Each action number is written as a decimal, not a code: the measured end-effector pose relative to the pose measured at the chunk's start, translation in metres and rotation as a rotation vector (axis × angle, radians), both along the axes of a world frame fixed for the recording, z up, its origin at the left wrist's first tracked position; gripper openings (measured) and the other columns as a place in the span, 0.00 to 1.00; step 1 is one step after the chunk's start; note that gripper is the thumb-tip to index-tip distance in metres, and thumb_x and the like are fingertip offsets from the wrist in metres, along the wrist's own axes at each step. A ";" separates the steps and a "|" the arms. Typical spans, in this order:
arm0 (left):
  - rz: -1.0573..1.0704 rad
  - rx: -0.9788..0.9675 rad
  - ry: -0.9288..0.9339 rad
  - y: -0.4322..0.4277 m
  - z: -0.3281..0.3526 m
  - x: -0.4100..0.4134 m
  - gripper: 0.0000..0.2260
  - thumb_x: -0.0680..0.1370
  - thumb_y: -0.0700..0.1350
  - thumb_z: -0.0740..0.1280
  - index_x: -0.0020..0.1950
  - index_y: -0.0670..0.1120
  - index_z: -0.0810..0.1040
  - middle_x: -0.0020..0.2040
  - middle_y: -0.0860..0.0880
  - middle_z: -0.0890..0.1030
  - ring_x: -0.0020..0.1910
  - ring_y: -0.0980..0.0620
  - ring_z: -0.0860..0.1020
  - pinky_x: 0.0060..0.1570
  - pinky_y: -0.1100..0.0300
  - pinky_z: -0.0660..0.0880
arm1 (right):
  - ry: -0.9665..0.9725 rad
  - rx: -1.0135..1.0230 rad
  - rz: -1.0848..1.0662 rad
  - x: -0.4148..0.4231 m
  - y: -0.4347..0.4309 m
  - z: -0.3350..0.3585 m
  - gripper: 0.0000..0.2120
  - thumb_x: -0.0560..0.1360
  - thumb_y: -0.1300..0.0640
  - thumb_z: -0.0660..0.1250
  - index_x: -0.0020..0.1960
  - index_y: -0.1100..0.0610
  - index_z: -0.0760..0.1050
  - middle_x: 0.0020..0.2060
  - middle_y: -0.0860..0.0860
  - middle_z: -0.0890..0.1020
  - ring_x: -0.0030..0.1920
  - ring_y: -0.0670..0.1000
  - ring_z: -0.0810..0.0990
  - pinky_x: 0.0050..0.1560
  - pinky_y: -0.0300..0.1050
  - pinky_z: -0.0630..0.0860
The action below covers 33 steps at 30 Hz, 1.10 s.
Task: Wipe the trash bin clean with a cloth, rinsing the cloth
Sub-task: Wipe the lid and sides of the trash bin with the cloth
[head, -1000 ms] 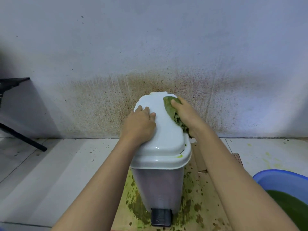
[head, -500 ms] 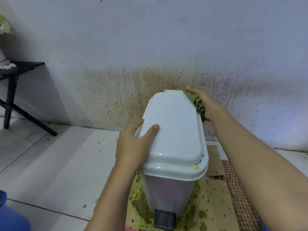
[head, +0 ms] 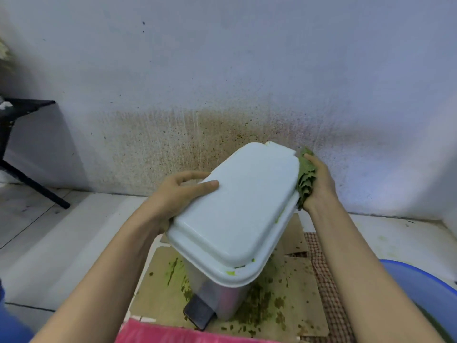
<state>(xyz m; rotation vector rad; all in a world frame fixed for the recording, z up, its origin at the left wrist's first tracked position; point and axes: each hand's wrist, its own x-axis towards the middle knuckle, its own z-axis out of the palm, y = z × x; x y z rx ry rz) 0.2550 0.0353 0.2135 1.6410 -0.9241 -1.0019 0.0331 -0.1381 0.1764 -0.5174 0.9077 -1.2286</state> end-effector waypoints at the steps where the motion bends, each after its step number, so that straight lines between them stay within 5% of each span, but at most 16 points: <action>1: -0.058 0.014 -0.024 -0.003 0.006 0.005 0.19 0.69 0.51 0.78 0.58 0.51 0.84 0.51 0.44 0.86 0.46 0.44 0.86 0.45 0.51 0.83 | -0.002 0.015 -0.068 -0.006 0.014 0.004 0.17 0.63 0.52 0.78 0.49 0.58 0.82 0.48 0.55 0.85 0.44 0.56 0.83 0.43 0.49 0.80; 6: -0.315 0.124 -0.119 -0.029 0.025 0.030 0.19 0.68 0.52 0.76 0.58 0.52 0.84 0.54 0.45 0.86 0.53 0.42 0.84 0.54 0.46 0.80 | -0.058 0.044 -0.340 -0.018 0.077 0.004 0.07 0.72 0.56 0.73 0.50 0.53 0.82 0.43 0.47 0.84 0.41 0.48 0.83 0.37 0.42 0.78; 9: -0.432 0.199 -0.185 -0.046 0.024 0.035 0.17 0.72 0.51 0.74 0.61 0.52 0.83 0.56 0.46 0.85 0.55 0.42 0.84 0.56 0.43 0.79 | -0.042 0.033 -0.425 -0.015 0.097 -0.009 0.08 0.74 0.54 0.71 0.53 0.52 0.81 0.44 0.45 0.84 0.44 0.46 0.83 0.39 0.41 0.78; 13: -0.452 0.203 -0.340 -0.061 0.024 0.021 0.08 0.77 0.54 0.70 0.55 0.58 0.82 0.50 0.54 0.87 0.50 0.50 0.85 0.49 0.55 0.81 | 0.197 -0.010 -0.486 -0.010 0.091 -0.017 0.16 0.77 0.44 0.66 0.60 0.51 0.78 0.52 0.48 0.82 0.52 0.50 0.81 0.52 0.48 0.79; 15: -0.431 0.180 -0.479 -0.065 0.023 0.015 0.06 0.80 0.54 0.66 0.55 0.60 0.81 0.51 0.58 0.85 0.51 0.54 0.83 0.54 0.57 0.78 | 0.413 -0.107 -0.435 -0.007 0.081 -0.018 0.19 0.79 0.41 0.61 0.64 0.50 0.75 0.59 0.50 0.79 0.61 0.53 0.78 0.63 0.53 0.75; 17: -0.417 0.191 -0.627 -0.067 0.018 0.014 0.13 0.83 0.55 0.60 0.66 0.57 0.78 0.59 0.58 0.80 0.60 0.52 0.78 0.67 0.53 0.69 | 0.757 -0.319 -0.340 0.002 0.076 -0.017 0.23 0.81 0.42 0.56 0.71 0.51 0.70 0.75 0.55 0.66 0.76 0.56 0.62 0.75 0.58 0.60; 19: -0.386 0.203 -0.742 -0.070 0.008 0.015 0.18 0.85 0.55 0.55 0.74 0.55 0.71 0.69 0.54 0.74 0.69 0.48 0.71 0.71 0.51 0.62 | 1.194 -0.556 -0.149 0.019 0.078 -0.012 0.25 0.82 0.41 0.51 0.75 0.52 0.65 0.79 0.52 0.55 0.79 0.53 0.48 0.77 0.62 0.41; 21: -0.348 0.166 -0.832 -0.074 -0.003 0.013 0.20 0.86 0.53 0.52 0.77 0.52 0.68 0.74 0.48 0.71 0.72 0.44 0.69 0.72 0.51 0.61 | 1.509 -0.708 0.117 0.039 0.078 -0.001 0.27 0.82 0.39 0.47 0.76 0.50 0.63 0.79 0.48 0.57 0.79 0.51 0.48 0.73 0.64 0.33; 26: -0.125 0.044 -0.958 -0.064 -0.024 0.008 0.19 0.84 0.57 0.52 0.74 0.62 0.69 0.71 0.50 0.75 0.71 0.43 0.71 0.73 0.40 0.58 | 1.756 -0.760 0.567 0.060 0.038 0.033 0.27 0.82 0.40 0.45 0.79 0.48 0.56 0.79 0.48 0.55 0.79 0.53 0.50 0.70 0.73 0.33; 30: -0.040 -0.054 -0.869 -0.053 -0.032 0.009 0.19 0.81 0.59 0.56 0.71 0.61 0.73 0.72 0.54 0.74 0.72 0.46 0.69 0.72 0.38 0.59 | 1.764 -0.662 0.584 0.052 -0.006 0.038 0.30 0.81 0.36 0.45 0.79 0.47 0.56 0.79 0.48 0.56 0.79 0.56 0.53 0.70 0.75 0.38; 33: 0.087 -0.045 -0.706 -0.039 -0.038 0.005 0.21 0.79 0.61 0.60 0.71 0.60 0.74 0.76 0.51 0.68 0.76 0.46 0.64 0.74 0.40 0.58 | 1.707 -0.554 0.545 0.038 -0.037 0.031 0.41 0.68 0.26 0.43 0.75 0.43 0.63 0.76 0.51 0.65 0.74 0.60 0.64 0.72 0.69 0.55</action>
